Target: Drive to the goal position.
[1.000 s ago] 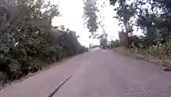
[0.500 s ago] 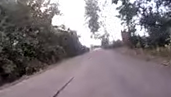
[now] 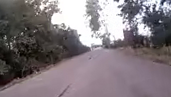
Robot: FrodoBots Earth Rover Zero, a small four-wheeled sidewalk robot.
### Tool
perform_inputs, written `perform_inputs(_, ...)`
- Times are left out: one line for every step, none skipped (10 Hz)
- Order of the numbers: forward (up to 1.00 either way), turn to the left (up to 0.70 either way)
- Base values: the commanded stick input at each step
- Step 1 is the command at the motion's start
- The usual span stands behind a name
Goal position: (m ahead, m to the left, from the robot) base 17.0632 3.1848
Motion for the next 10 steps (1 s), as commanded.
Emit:
perform_inputs(1.00,0.00)
perform_inputs(1.00,0.00)
perform_inputs(1.00,0.00)
perform_inputs(1.00,0.00)
perform_inputs(1.00,0.00)
perform_inputs(1.00,0.00)
perform_inputs(1.00,0.00)
perform_inputs(1.00,-0.11)
perform_inputs(1.00,-0.27)
perform_inputs(1.00,-0.40)
